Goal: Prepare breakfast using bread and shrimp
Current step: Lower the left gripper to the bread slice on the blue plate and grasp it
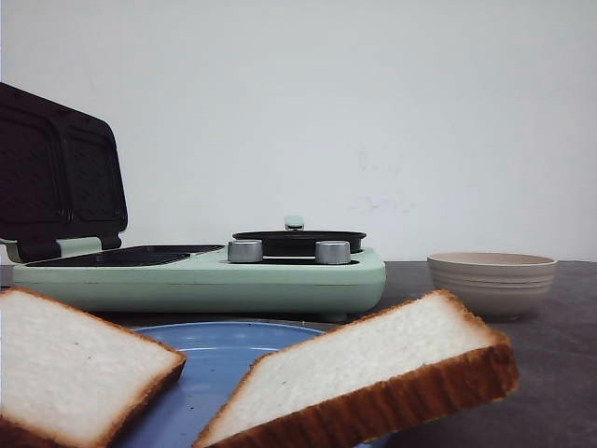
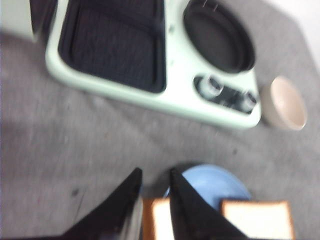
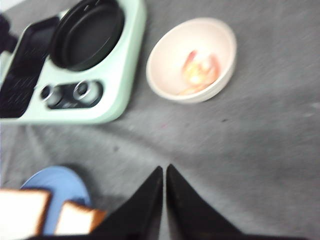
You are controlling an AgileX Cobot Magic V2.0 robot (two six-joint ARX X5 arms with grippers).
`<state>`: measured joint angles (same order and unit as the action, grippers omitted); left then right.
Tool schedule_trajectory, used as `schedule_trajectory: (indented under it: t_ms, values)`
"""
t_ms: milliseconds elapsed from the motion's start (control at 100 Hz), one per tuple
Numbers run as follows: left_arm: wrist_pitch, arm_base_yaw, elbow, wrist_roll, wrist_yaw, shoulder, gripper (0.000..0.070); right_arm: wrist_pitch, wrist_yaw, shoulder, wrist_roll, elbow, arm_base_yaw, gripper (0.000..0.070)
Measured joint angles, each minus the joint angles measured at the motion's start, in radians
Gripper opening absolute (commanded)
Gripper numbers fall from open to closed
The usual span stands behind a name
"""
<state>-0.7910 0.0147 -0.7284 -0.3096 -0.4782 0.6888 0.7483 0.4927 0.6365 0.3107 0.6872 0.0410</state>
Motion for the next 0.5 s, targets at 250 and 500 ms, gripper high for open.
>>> schedule_trajectory:
  t_ms: [250, 500]
  values:
    - [-0.081, 0.0, 0.0, 0.049, -0.065, 0.073, 0.0435, 0.01, 0.04, 0.004, -0.005, 0.0, 0.0, 0.0409]
    - [-0.19, -0.013, 0.0, 0.104, -0.144, 0.176, 0.0434, 0.022, 0.057, 0.004, -0.021, 0.0, 0.0, 0.0409]
